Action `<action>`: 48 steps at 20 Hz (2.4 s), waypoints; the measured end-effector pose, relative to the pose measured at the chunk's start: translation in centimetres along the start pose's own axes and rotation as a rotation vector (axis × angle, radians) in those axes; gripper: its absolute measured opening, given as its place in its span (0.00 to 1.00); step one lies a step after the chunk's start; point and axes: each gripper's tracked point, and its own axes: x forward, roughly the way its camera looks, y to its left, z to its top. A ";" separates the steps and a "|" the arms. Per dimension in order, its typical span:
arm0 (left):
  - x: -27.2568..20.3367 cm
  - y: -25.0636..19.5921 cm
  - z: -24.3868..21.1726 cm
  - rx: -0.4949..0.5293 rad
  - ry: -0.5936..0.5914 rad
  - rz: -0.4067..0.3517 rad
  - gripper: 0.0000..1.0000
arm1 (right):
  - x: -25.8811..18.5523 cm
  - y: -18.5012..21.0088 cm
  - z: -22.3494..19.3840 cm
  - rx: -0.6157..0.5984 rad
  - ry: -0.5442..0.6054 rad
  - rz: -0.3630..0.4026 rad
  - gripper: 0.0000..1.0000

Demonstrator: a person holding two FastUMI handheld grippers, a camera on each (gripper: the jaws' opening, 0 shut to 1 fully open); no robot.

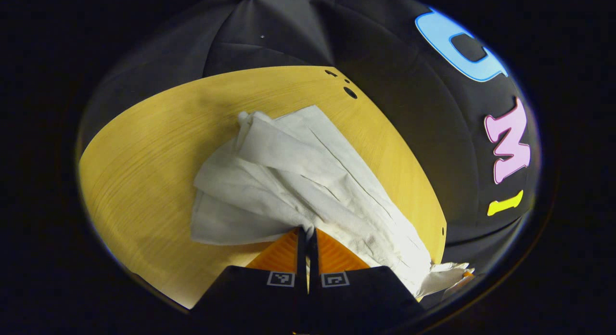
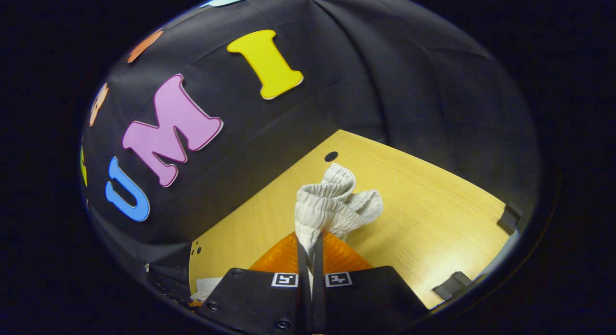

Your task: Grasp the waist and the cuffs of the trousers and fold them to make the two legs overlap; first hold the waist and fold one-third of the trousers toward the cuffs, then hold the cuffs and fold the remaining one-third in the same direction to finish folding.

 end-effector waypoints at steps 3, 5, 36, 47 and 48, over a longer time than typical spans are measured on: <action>-0.3 -0.6 0.7 0.026 0.007 0.002 0.06 | -0.1 5.8 -1.2 -0.091 0.020 0.107 0.06; -0.2 -0.6 0.3 0.028 0.003 0.000 0.06 | -0.1 8.6 -2.5 -0.138 0.043 0.159 0.06; -0.9 0.2 0.9 -0.030 -0.034 -0.029 0.06 | -1.7 20.1 -30.0 -0.527 0.635 0.456 0.46; -6.5 -9.0 5.4 0.076 -0.223 -0.278 0.05 | -1.4 6.8 -18.8 -0.318 0.449 0.170 0.46; -6.9 -10.1 5.8 0.103 -0.234 -0.295 0.05 | -1.6 5.9 -18.5 -0.296 0.439 0.153 0.46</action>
